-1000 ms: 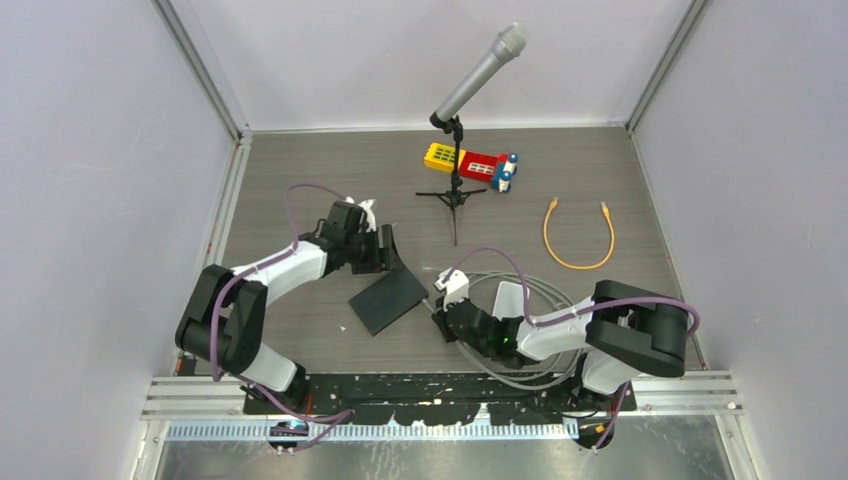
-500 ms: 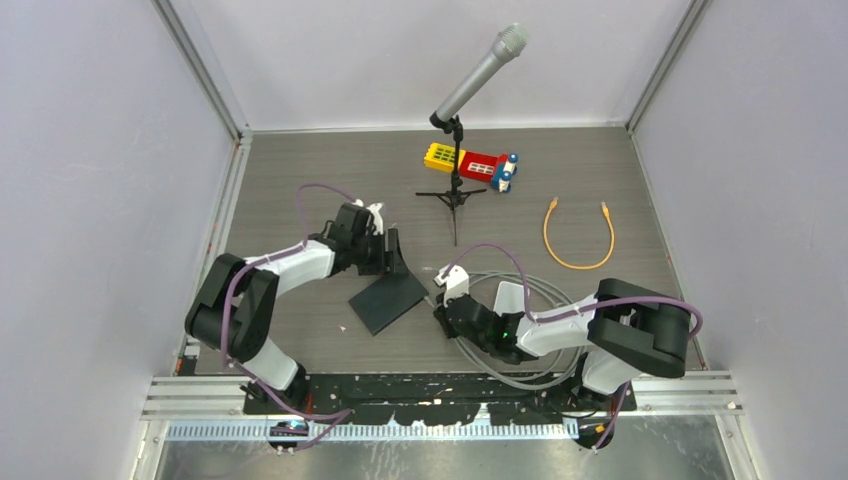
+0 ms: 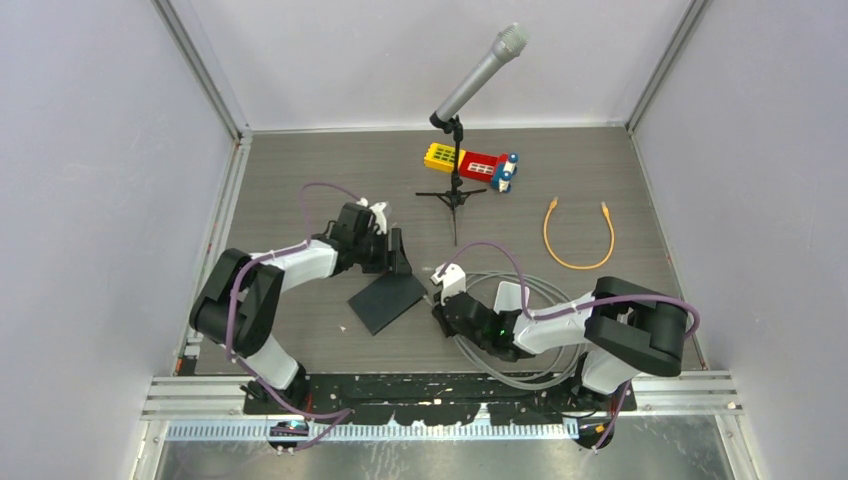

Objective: Insert the plug into the switch port
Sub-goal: Insert the connector into the switch port.

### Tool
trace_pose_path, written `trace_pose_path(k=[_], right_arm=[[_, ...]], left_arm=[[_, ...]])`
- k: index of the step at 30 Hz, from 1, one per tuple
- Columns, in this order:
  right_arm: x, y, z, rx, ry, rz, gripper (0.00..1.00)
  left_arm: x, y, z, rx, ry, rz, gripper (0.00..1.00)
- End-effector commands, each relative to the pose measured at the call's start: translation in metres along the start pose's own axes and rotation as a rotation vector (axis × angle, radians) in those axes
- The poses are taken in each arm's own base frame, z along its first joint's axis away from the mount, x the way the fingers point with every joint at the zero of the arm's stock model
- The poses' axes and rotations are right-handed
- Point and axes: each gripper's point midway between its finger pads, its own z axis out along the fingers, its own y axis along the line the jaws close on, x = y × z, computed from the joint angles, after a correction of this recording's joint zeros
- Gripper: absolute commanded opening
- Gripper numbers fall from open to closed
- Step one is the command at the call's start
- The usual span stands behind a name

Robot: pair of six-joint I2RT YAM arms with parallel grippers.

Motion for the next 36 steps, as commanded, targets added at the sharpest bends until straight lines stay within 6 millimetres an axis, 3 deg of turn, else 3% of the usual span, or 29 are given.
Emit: trace_pose_path(k=[1, 9, 15, 24, 28, 36], right_arm=[[0.032, -0.021, -0.001, 0.066, 0.128, -0.079, 0.0], [0.022, -0.031, 0.002, 0.135, 0.105, -0.104, 0.0], [0.019, -0.037, 0.001, 0.168, 0.096, -0.126, 0.0], [0.015, -0.045, -0.003, 0.204, 0.084, -0.153, 0.0], [0.019, -0.045, -0.005, 0.191, 0.086, -0.133, 0.0], [0.019, -0.045, -0.007, 0.185, 0.085, -0.125, 0.0]], left_arm=[[0.009, -0.012, 0.007, 0.055, 0.035, 0.038, 0.61], [0.031, -0.015, 0.016, 0.056, 0.094, 0.08, 0.54], [0.047, -0.016, 0.021, 0.063, 0.134, 0.107, 0.54], [0.056, -0.02, 0.021, 0.078, 0.15, 0.15, 0.55], [0.048, -0.012, 0.022, 0.008, 0.123, 0.134, 0.58], [0.007, -0.003, 0.02, -0.085, -0.008, 0.041, 0.59]])
